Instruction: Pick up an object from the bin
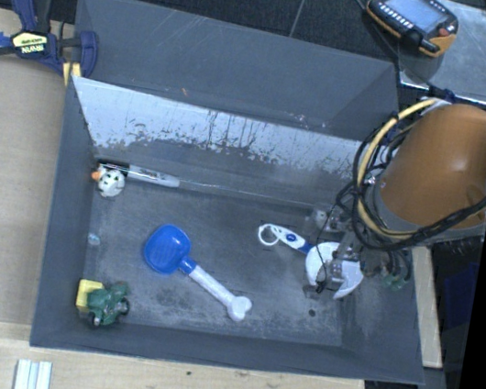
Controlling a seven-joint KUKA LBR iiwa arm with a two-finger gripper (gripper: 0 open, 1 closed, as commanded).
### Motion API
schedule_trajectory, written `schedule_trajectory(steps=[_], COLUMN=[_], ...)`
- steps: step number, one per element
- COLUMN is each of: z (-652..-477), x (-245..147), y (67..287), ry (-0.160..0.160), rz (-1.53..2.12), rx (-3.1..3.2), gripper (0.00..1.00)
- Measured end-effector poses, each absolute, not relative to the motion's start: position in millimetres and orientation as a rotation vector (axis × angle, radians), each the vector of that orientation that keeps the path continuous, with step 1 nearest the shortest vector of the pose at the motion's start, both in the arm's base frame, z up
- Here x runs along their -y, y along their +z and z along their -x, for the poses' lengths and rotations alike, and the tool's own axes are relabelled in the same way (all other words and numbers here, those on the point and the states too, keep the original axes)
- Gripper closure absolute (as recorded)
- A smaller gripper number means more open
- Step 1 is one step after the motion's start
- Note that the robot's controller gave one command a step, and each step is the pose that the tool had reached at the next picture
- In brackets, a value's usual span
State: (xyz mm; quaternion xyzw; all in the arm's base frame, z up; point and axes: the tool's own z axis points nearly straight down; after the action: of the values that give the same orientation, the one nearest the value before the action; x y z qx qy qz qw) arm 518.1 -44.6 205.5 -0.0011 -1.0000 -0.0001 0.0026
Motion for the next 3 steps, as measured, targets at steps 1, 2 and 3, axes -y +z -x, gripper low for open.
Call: schedule_trajectory(steps=[1, 2, 3], z=[-504.8, -483.0, -484.0], x=[70.3, -17.6, -12.5], y=[66.1, 70.4, 70.5], ry=[0.000, -0.005, 0.000], rz=[0.006, 0.066, 0.073], rx=[3.132, 3.133, 3.134], gripper=[0.00, 0.00, 1.00])
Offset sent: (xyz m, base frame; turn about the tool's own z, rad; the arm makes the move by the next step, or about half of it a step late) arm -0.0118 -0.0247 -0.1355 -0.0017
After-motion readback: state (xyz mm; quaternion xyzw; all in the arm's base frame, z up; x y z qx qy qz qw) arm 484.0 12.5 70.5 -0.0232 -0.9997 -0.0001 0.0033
